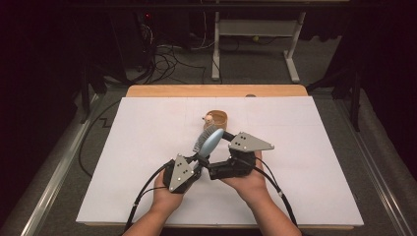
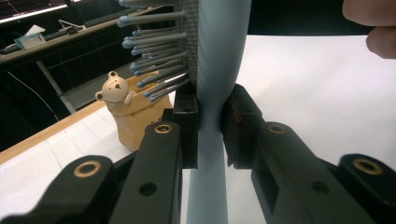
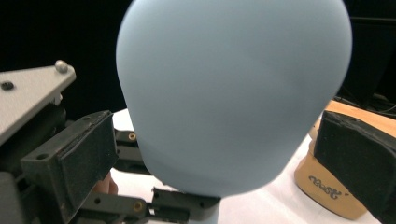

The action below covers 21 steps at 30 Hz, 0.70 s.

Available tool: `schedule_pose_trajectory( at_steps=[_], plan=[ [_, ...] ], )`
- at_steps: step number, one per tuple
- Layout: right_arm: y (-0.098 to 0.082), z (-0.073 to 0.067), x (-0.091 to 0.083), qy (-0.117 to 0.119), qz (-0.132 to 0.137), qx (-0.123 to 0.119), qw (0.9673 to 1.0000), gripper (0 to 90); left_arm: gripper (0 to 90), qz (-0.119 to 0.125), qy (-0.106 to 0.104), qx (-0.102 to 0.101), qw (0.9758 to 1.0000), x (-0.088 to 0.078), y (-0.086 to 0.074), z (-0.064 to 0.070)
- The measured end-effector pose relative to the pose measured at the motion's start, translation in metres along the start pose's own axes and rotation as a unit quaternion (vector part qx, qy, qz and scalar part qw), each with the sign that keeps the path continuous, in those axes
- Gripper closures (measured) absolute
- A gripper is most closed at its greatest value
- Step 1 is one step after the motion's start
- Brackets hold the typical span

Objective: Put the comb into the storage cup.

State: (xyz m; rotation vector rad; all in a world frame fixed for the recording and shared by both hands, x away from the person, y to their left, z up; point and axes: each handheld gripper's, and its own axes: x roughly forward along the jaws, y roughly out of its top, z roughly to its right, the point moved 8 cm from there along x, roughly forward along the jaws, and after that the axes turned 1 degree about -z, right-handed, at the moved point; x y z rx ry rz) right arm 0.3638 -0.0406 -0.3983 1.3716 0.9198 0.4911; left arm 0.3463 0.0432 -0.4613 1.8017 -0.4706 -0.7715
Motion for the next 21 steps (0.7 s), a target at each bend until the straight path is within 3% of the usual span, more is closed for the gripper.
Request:
schedule_pose_trajectory(
  at_steps=[21],
  plan=[
    [0.015, 0.002, 0.0, -0.007, 0.024, 0.017, 0.9995, 3.8, 77.7, 0.002, 0.004, 0.001, 1.0, -0.001, 0.001, 0.0]
  ],
)
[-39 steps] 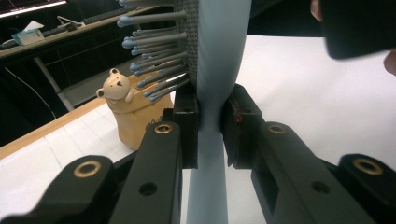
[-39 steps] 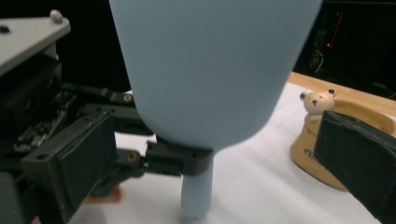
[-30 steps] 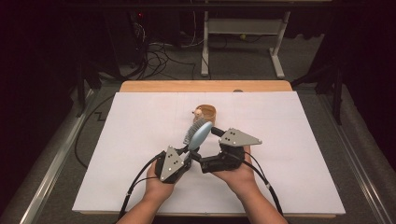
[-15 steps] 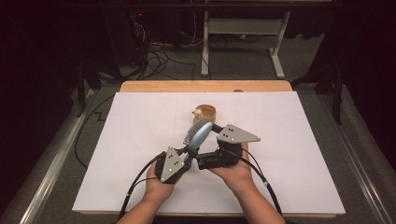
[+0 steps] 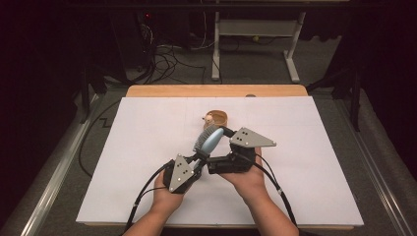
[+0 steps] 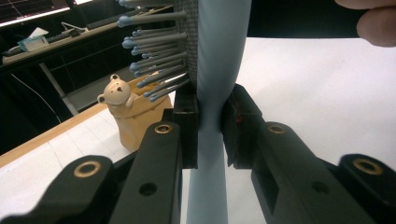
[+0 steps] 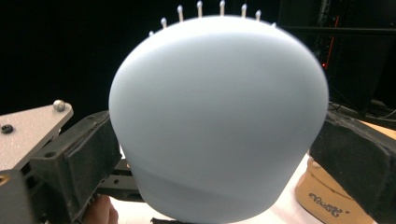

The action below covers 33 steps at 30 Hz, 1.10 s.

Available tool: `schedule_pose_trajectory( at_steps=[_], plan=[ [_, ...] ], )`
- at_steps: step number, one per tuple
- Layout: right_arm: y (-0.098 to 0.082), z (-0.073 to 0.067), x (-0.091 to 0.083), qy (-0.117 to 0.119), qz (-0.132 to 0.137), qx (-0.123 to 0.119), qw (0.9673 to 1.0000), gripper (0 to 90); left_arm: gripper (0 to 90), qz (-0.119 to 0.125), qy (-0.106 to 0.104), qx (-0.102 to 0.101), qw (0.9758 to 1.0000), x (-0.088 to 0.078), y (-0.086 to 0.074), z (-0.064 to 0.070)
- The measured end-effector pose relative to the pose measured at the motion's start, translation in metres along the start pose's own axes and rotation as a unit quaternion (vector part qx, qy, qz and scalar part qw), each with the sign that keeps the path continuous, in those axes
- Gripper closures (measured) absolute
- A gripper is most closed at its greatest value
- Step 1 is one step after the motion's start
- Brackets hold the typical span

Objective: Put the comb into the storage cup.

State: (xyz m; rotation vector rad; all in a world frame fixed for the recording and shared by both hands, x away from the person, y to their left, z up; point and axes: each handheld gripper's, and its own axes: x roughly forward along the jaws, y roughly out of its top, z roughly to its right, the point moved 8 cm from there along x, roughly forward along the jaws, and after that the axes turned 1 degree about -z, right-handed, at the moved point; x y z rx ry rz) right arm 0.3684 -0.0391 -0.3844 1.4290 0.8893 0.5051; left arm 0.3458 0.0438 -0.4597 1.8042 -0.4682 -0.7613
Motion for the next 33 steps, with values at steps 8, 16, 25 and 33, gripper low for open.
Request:
schedule_pose_trajectory(
  at_steps=[8, 16, 25, 33],
  plan=[
    [0.0003, 0.0001, 0.0018, 0.0, 0.007, 0.01, 0.9999, 11.8, 77.7, 0.001, 0.001, 0.002, 1.0, -0.0005, 0.0006, 0.0009],
    [0.0006, -0.0024, 0.0024, 0.006, 0.011, 0.01, 0.9999, 19.0, 77.7, 0.001, 0.004, -0.001, 1.0, -0.0009, 0.0006, -0.0006],
    [0.0013, -0.0032, 0.0018, -0.001, 0.012, 0.011, 0.9999, 20.1, 77.3, 0.004, 0.003, -0.002, 1.0, -0.0011, 0.0012, -0.0006],
    [0.0014, -0.0025, 0.002, -0.005, 0.006, 0.013, 0.9999, 20.5, 76.1, 0.001, -0.003, -0.008, 1.0, -0.0007, 0.0007, -0.0011]
  ],
)
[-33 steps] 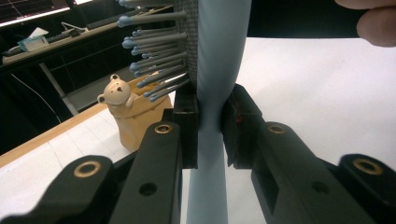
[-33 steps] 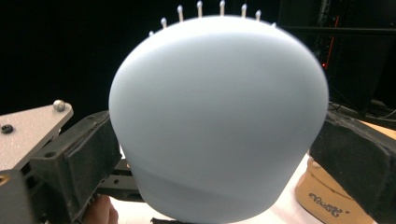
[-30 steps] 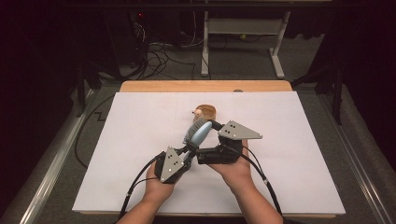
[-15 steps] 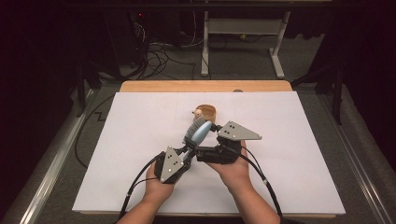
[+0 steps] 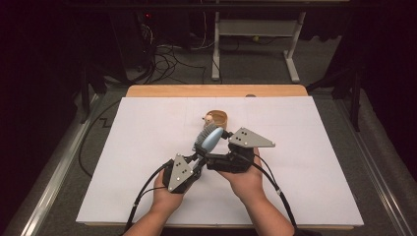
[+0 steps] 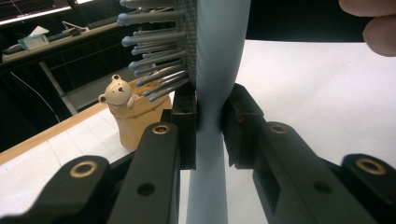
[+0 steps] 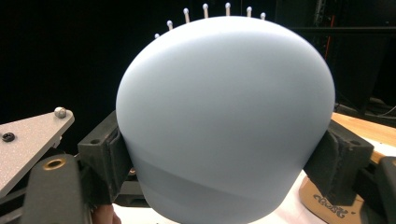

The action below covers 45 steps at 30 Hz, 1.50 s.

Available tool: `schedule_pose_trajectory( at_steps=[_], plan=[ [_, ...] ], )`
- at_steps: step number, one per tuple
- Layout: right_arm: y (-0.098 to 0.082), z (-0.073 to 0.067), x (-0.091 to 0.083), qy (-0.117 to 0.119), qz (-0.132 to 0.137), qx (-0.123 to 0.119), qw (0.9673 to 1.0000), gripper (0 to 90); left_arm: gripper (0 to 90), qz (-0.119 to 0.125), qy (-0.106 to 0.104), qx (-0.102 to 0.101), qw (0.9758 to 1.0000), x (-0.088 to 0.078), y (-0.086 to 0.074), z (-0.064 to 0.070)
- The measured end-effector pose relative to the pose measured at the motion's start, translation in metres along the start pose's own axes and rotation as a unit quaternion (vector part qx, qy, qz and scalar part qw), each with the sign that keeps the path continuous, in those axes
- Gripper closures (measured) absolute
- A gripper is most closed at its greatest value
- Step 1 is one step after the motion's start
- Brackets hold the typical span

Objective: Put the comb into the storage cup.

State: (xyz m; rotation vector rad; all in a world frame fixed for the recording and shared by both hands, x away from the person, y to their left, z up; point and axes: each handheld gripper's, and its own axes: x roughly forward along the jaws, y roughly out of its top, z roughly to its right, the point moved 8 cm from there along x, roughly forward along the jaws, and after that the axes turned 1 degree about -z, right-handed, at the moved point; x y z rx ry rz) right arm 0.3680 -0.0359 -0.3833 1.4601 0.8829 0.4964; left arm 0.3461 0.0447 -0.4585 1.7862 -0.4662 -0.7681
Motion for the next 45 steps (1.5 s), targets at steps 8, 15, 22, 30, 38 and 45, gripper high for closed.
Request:
schedule_pose_trajectory(
  at_steps=[8, 15, 22, 30, 38, 45],
  plan=[
    [-0.002, -0.003, 0.002, 0.003, -0.004, -0.002, 1.0, 20.5, 68.5, -0.007, -0.007, -0.012, 0.9999, 0.001, -0.002, -0.002],
    [0.0, -0.003, 0.002, 0.003, -0.004, 0.002, 1.0, 20.5, 60.8, -0.003, -0.016, -0.019, 0.9997, 0.001, -0.002, -0.003],
    [0.0, -0.002, 0.004, 0.006, -0.004, 0.005, 1.0, 20.5, 53.7, -0.005, -0.019, -0.032, 0.9993, 0.002, -0.003, -0.004],
    [0.0, -0.001, 0.002, 0.006, -0.004, 0.005, 1.0, 20.5, 46.3, -0.007, -0.024, -0.038, 0.999, 0.003, -0.004, -0.006],
    [0.006, 0.006, -0.004, -0.001, -0.003, 0.003, 1.0, 20.5, 38.7, -0.016, -0.038, -0.046, 0.9981, 0.001, -0.008, -0.008],
    [0.005, 0.013, -0.007, -0.008, -0.003, 0.005, 1.0, 20.5, 31.9, -0.026, -0.044, -0.05, 0.9975, -0.002, -0.013, -0.011]
  ],
)
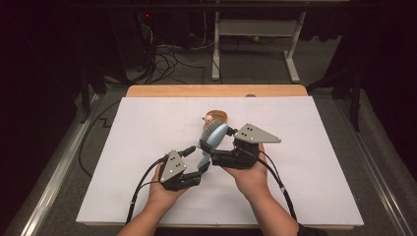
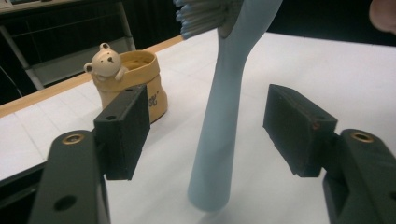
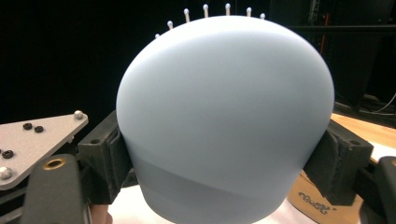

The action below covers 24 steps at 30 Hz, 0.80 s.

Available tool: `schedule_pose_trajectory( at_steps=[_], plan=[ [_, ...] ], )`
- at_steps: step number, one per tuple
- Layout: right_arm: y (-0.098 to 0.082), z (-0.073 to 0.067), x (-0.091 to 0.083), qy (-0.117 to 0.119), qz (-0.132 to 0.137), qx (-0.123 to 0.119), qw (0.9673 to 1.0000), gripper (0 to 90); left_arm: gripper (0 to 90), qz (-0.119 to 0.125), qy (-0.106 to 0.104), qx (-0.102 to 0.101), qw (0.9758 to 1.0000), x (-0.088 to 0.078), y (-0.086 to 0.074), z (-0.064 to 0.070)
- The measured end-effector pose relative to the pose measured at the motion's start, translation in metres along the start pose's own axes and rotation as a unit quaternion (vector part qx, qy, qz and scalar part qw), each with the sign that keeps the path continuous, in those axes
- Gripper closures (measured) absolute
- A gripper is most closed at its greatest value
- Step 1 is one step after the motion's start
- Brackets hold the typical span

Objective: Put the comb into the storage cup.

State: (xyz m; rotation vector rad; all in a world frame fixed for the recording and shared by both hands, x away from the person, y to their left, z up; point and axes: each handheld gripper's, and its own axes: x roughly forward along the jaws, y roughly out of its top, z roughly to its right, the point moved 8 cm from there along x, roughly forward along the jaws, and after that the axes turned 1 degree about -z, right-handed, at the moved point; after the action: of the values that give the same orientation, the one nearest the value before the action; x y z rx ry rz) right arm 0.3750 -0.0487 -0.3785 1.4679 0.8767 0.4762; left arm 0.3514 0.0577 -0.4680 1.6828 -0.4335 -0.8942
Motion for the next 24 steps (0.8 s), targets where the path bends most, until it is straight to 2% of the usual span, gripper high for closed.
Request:
schedule_pose_trajectory(
  at_steps=[2, 5, 13, 17, 20, 24],
  plan=[
    [-0.001, 0.001, -0.002, -0.002, 0.001, 0.002, 1.0, 20.5, 30.7, 0.001, -0.002, -0.004, 1.0, -0.002, -0.003, -0.001],
    [-0.002, 0.004, -0.004, -0.005, 0.002, 0.002, 1.0, 20.5, 28.8, -0.007, 0.004, 0.003, 1.0, -0.007, -0.008, -0.006],
    [-0.001, 0.008, -0.011, -0.011, 0.003, 0.003, 0.9999, 20.5, 25.6, -0.017, 0.014, -0.02, 0.9995, -0.021, -0.024, -0.026],
    [-0.003, 0.013, -0.016, -0.013, 0.004, 0.01, 0.9999, 20.5, 22.5, -0.013, 0.019, -0.029, 0.9993, -0.025, -0.027, -0.031],
    [-0.003, 0.016, -0.019, -0.017, 0.003, 0.006, 0.9998, 20.5, 21.4, -0.005, 0.02, -0.038, 0.9991, -0.028, -0.028, -0.033],
    [-0.002, 0.022, -0.025, -0.023, 0.004, 0.008, 0.9997, 20.5, 20.3, -0.006, 0.015, -0.043, 0.9989, -0.03, -0.031, -0.035]
  ],
)
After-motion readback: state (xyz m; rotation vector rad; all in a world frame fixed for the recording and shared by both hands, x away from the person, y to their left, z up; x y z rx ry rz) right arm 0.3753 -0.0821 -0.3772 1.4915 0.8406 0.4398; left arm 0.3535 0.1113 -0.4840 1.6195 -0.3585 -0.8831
